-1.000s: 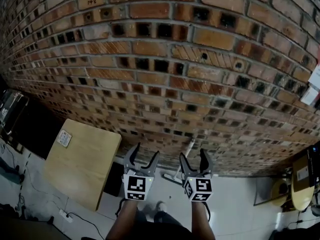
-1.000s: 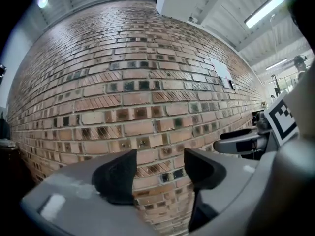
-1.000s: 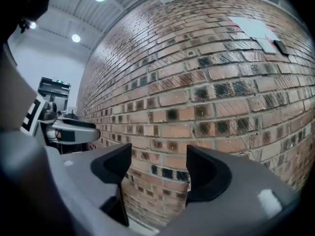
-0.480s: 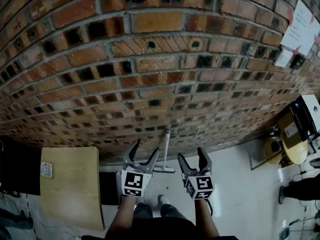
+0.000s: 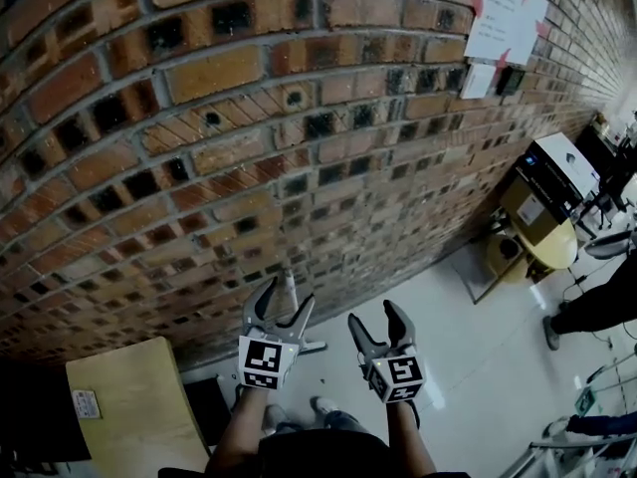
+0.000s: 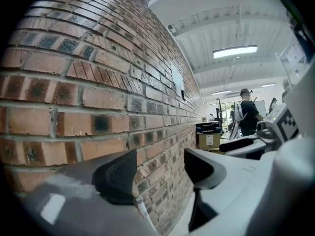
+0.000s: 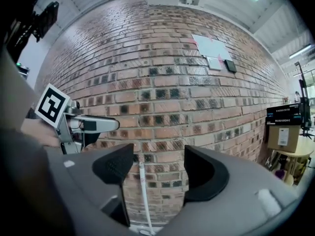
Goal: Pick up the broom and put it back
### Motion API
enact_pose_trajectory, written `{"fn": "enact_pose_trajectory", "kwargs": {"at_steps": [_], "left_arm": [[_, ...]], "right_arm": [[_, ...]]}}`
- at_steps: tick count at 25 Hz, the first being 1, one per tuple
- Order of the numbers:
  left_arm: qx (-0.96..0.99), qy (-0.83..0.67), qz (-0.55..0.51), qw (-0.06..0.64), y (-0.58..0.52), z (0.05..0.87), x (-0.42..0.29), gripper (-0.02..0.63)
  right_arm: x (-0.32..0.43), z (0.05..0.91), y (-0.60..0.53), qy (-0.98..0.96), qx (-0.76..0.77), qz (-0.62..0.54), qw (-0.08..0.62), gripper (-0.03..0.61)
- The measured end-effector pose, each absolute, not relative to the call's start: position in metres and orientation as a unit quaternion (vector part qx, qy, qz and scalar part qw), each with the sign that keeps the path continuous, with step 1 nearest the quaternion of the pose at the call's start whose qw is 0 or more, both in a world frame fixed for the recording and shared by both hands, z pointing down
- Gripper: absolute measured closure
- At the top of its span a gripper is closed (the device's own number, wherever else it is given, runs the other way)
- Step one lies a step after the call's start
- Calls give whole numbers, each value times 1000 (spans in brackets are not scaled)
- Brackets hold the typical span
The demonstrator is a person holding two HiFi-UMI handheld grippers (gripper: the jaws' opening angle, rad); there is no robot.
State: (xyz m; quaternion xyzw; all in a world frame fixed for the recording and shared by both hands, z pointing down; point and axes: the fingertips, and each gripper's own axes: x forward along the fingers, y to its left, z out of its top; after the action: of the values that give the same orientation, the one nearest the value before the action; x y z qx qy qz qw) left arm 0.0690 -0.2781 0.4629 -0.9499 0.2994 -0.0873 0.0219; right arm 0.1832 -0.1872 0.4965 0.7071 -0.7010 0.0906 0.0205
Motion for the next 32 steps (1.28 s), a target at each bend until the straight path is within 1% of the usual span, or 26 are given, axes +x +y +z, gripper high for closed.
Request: {"fn": "enact_pose_trajectory", "kwargs": {"at_steps": [5,10,17,21,27,32], "left_arm": [[-963,253,-89,20,-271,458,85,311],[-975,200,-93,22,-257,461,106,313],[-985,145,-92,24,-225,477,136,318],[-986,125,-105,16,-211,496,146,318],[-985,136,-104,4,-208,511,143,318],[-977,161,-142,5,-223,536,117,325]], "right_arm": [[187,490,-169,-692,717,86,16,250],[201,496,-128,-678,729,83,45,252],[219,543,-56,-638,753,127,103,253],[214,570,-31,-626,756,158,112,253],[200,604,-25,-626,747,190,117,255],[184,637,-49,-644,724,214,119,258]]}}
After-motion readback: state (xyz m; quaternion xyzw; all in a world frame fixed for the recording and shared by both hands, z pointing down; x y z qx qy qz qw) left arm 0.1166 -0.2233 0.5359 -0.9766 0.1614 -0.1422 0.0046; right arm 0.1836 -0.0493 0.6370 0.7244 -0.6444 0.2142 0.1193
